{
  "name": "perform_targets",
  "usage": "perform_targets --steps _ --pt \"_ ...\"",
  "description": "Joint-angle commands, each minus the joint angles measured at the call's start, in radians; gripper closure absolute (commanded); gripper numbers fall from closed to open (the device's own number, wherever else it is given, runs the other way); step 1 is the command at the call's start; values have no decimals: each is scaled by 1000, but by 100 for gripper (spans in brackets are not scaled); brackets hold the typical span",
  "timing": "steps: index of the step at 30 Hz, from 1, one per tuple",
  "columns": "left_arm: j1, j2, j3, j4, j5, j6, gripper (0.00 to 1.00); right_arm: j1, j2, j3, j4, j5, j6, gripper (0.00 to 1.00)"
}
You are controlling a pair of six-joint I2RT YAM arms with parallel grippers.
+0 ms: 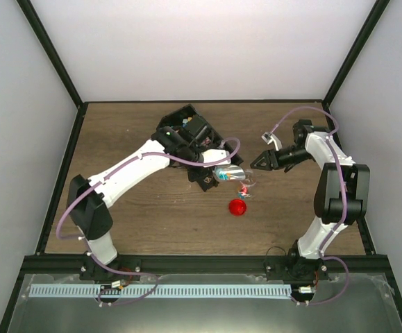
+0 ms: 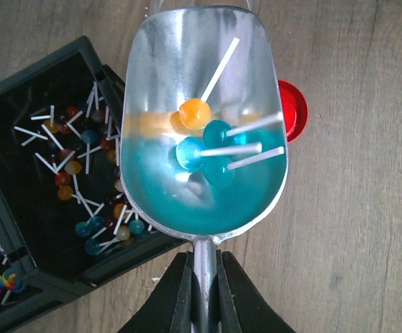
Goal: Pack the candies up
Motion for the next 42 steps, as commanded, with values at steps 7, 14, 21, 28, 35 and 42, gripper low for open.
perform_targets --steps 7,14,21,28,35,42 --pt "-16 54 123 -120 -27 29 96 -7 -20 -4 9 -5 -19 40" --pt "-30 95 194 -175 -24 -2 96 -7 -12 -6 17 -10 -19 37" --pt "-40 137 243 -210 -67 2 96 -7 0 3 22 -18 -14 37" --pt "-44 171 299 -251 -92 -9 96 -7 2 0 26 -23 -13 37" --pt "-56 180 318 -274 -116 -2 96 -7 10 12 27 -25 -15 36" --pt "-60 200 356 -296 -132 -1 96 -7 14 9 28 -30 -15 36"
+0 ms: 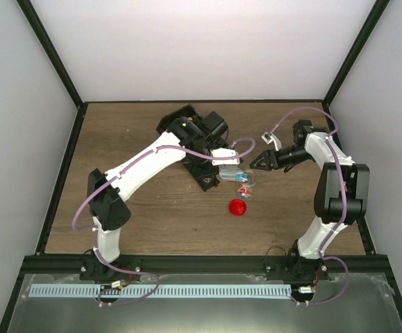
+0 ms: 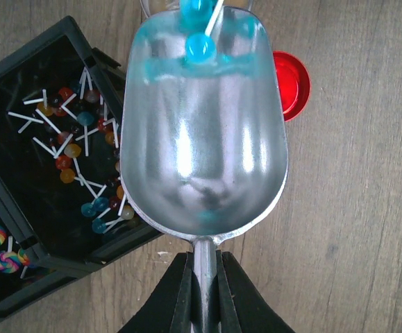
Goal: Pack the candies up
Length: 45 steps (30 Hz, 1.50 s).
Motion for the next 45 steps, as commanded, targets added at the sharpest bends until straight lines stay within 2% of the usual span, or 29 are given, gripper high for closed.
perform_targets --steps 1,12,16,21,27,33,45 --pt "-4 21 40 -24 -16 -3 96 -7 14 19 6 -25 -12 36" --pt "-1 10 47 -28 -22 -10 96 -7 22 44 17 -36 2 36" --pt "69 -63 10 41 96 -71 96 -6 31 78 59 -51 64 38" --pt "168 -146 -99 110 106 -116 96 22 67 143 83 -47 110 39" --pt "241 -149 -172 38 -24 -93 96 99 132 226 120 -7 176 43" --pt "237 -97 -170 -30 -178 -51 96 148 195 264 155 -7 228 48" --pt "167 47 -96 -42 -244 -8 96 184 275 282 214 20 297 56"
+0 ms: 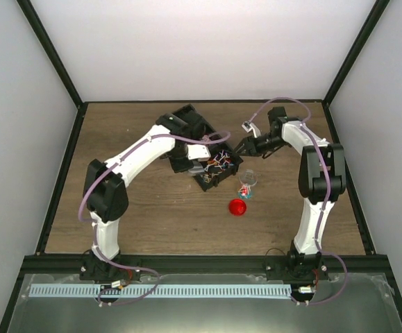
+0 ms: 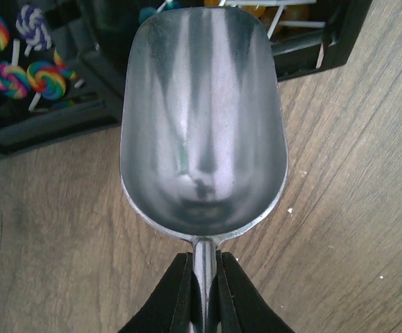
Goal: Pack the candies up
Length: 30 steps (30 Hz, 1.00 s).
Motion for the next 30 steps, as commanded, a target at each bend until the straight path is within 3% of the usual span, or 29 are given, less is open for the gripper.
perform_targets --steps 1,14,18,30 --pt "-42 50 71 -17 -32 28 96 20 17 46 24 8 33 57" --pt "-69 244 250 -90 -98 134 96 43 36 -4 61 -2 63 73" --pt "-80 279 278 -82 -42 122 96 43 38 -24 68 -6 68 78" --pt "-79 219 58 277 148 6 96 44 22 -49 78 -27 71 82"
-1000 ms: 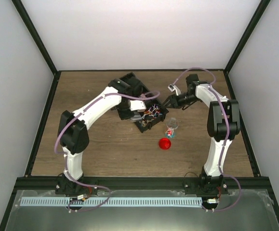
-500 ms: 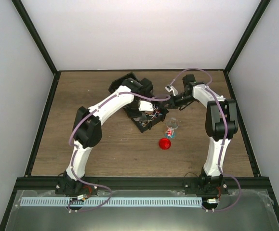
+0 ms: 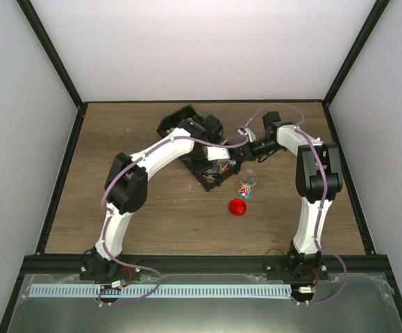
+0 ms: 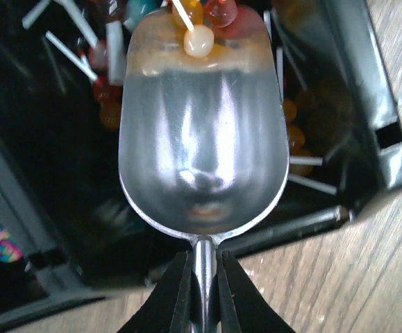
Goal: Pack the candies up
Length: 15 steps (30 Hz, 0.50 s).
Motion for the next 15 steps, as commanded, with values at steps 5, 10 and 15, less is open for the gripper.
perform_targets --steps 5,10,15 --pt "-3 -52 -147 166 71 -40 96 2 -57 64 -22 34 -29 75" --pt "0 -91 -204 180 52 -19 96 -69 -41 151 -53 38 -36 65" --pt "0 -80 -189 177 58 -34 96 -79 -3 166 -65 105 -41 54"
